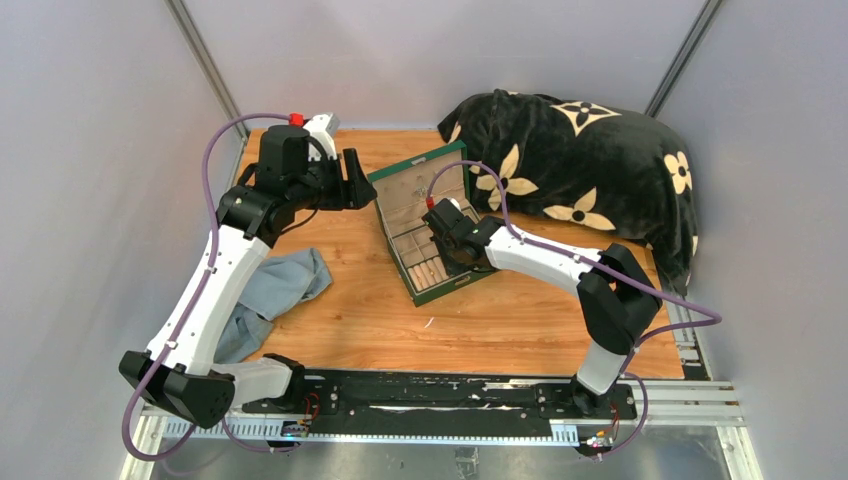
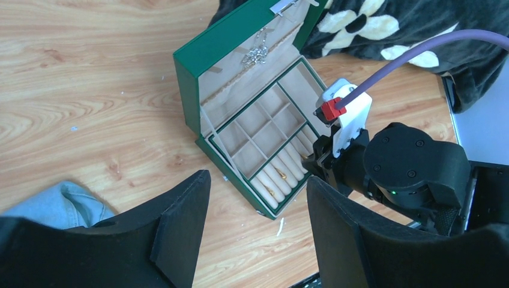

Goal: Organize the mixed jewelry

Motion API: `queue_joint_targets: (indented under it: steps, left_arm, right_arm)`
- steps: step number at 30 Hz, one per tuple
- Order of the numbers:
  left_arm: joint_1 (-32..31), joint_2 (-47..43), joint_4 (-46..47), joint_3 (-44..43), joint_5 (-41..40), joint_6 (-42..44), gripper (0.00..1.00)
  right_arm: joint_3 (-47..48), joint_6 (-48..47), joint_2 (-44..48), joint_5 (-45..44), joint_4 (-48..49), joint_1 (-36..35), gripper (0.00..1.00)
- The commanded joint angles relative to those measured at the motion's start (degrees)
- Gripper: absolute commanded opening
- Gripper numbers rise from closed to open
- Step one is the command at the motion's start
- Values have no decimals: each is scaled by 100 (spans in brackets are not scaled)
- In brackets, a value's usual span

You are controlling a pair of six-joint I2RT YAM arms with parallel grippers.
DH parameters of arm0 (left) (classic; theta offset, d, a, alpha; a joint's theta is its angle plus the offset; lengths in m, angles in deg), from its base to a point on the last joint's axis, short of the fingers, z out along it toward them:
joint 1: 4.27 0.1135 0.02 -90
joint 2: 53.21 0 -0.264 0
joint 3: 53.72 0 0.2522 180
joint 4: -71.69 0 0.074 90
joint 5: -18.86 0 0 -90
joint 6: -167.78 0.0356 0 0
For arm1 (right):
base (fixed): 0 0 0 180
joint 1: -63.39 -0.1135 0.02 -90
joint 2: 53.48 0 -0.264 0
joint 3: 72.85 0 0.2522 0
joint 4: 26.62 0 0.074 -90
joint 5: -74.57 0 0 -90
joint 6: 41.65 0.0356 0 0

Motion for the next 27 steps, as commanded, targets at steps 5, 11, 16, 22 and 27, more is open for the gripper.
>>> queue_joint_targets:
  steps: [5, 11, 16, 22, 27]
  left_arm:
    - [15, 78, -6, 38, 192, 109, 65]
    - [15, 172, -10, 13, 240, 109, 65]
    - [15, 205, -10, 6, 208, 135, 65]
    - [15, 309, 3, -45, 240, 128, 65]
    - [15, 393, 46, -62, 292, 93, 65]
  right_arm:
    - [151, -212, 16, -329, -90, -28, 31]
    - [232, -205, 36, -258, -112, -22, 36]
    - [507, -220, 65, -77, -326, -29, 45]
    - [609, -245, 177, -312, -367, -16, 41]
    - [581, -201, 93, -379, -467, 74, 15]
